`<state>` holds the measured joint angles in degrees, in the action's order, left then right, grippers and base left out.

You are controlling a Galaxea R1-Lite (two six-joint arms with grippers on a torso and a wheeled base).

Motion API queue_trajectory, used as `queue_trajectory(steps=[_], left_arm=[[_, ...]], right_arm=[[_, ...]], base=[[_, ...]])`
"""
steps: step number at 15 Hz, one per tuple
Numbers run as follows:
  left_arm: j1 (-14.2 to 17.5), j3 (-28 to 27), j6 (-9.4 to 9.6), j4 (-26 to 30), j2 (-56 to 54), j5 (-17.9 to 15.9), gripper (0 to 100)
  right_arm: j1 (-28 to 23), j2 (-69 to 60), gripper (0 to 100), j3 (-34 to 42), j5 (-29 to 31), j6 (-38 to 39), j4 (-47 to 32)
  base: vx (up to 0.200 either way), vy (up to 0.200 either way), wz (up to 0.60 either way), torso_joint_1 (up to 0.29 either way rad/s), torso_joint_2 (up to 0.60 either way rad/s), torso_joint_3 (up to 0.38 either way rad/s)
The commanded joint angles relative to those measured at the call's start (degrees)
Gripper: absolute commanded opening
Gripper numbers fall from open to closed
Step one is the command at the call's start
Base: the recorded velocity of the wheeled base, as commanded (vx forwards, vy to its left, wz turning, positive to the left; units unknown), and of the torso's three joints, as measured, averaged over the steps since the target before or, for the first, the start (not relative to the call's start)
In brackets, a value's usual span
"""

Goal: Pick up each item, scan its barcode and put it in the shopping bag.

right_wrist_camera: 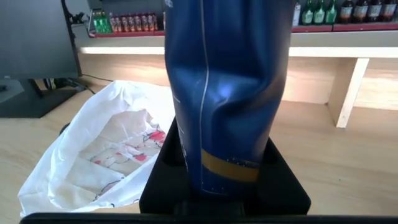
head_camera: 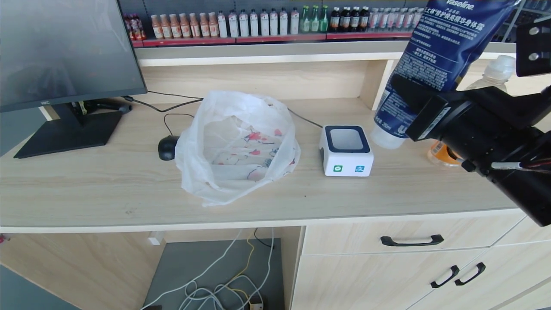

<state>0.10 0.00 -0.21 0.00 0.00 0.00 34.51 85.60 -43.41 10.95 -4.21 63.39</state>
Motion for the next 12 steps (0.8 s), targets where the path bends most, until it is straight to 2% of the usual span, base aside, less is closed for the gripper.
queue_trajectory(steps=[1,5,7,9,12], left_arm=[[-0.10,0.00,-0.06,0.00,0.00,0.00,100],[-0.10,0.00,-0.06,0.09,0.00,0.00,100],[-0.10,0.00,-0.06,0.09,0.00,0.00,100],[-0.10,0.00,-0.06,0.09,0.00,0.00,100],[-0.10,0.00,0.03,0.00,0.00,0.00,100]], right_arm=[[0.12,0.35,0,0.17,-0.05,-0.01,-0.20],[0.12,0.44,0,1.05,-0.14,-0.01,-0.11],[0.21,-0.35,0,4.56,-0.31,-0.01,0.51],[0.21,0.18,0,3.68,-0.31,-0.01,0.59],[0.47,0.27,0,3.24,-0.31,-0.10,0.59]], base=[[0.000,0.200,0.00,0.002,0.00,0.002],[0.000,0.200,0.00,0.001,0.00,0.004],[0.000,0.200,0.00,0.002,0.00,0.002],[0.000,0.200,0.00,-0.002,0.00,-0.002],[0.000,0.000,0.00,0.000,0.00,0.000]])
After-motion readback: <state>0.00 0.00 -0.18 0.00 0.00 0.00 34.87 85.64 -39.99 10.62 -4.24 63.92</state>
